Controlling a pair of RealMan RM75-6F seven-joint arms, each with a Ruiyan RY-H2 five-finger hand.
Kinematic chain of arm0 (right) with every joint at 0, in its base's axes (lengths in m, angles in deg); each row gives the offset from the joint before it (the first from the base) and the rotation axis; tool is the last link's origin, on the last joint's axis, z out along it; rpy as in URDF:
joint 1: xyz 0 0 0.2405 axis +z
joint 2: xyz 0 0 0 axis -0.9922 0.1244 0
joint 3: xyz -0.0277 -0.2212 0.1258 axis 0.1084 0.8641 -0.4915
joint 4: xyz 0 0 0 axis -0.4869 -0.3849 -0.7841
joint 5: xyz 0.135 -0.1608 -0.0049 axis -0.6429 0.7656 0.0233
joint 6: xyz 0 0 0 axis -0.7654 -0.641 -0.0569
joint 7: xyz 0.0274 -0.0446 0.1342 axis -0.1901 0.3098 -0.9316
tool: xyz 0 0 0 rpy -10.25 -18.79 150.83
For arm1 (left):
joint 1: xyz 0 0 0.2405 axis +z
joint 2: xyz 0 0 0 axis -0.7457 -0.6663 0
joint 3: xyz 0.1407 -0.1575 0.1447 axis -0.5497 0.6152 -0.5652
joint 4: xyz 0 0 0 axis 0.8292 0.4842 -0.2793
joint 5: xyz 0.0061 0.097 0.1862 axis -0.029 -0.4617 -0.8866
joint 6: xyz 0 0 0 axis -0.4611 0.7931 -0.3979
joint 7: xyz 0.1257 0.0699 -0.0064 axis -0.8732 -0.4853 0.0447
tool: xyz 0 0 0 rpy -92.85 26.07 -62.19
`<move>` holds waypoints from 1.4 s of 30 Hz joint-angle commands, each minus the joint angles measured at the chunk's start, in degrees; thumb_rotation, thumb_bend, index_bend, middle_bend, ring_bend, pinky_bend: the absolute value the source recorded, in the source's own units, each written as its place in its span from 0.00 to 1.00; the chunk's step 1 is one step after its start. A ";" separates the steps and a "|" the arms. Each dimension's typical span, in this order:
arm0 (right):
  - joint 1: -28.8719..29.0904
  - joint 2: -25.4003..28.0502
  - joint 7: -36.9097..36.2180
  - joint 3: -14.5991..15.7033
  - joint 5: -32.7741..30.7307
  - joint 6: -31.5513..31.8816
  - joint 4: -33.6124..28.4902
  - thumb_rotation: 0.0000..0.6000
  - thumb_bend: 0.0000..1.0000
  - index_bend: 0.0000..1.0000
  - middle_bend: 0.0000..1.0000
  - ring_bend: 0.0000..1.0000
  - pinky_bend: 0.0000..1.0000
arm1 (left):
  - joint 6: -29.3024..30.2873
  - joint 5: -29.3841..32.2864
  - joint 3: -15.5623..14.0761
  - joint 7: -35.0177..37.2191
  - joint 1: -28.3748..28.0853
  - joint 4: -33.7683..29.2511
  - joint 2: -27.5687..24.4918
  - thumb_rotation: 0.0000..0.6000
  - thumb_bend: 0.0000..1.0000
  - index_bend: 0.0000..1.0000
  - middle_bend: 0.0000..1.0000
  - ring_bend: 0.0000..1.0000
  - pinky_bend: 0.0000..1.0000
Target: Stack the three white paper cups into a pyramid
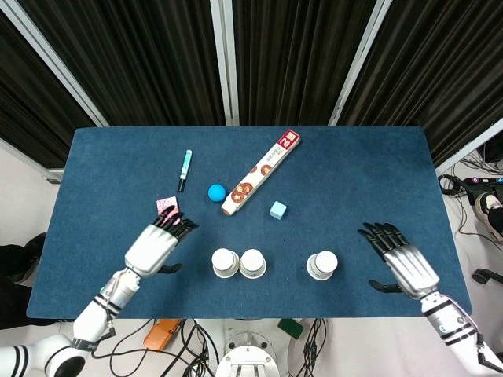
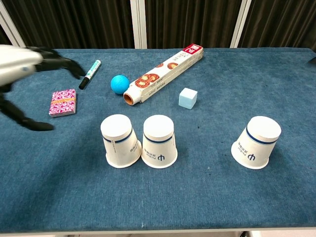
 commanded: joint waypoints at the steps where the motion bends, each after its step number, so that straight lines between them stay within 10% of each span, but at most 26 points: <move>1: 3.61 -1.23 1.51 -0.02 -0.01 -4.95 -0.86 1.00 0.29 0.16 0.08 0.00 0.09 | 2.12 -1.18 -0.93 2.32 1.97 0.84 -1.30 1.00 0.14 0.17 0.21 0.13 0.00; 22: 11.78 -5.59 6.32 -1.12 -8.11 -16.35 0.15 1.00 0.49 0.28 0.08 0.00 0.09 | 3.97 -1.23 0.04 9.67 6.04 3.43 -1.93 1.00 0.14 0.17 0.20 0.12 0.00; 42: 13.55 -1.48 2.35 -2.84 -6.74 -11.11 -4.32 1.00 0.53 0.43 0.14 0.00 0.09 | 5.94 -1.12 1.09 12.20 8.83 4.47 -4.71 1.00 0.14 0.17 0.20 0.11 0.00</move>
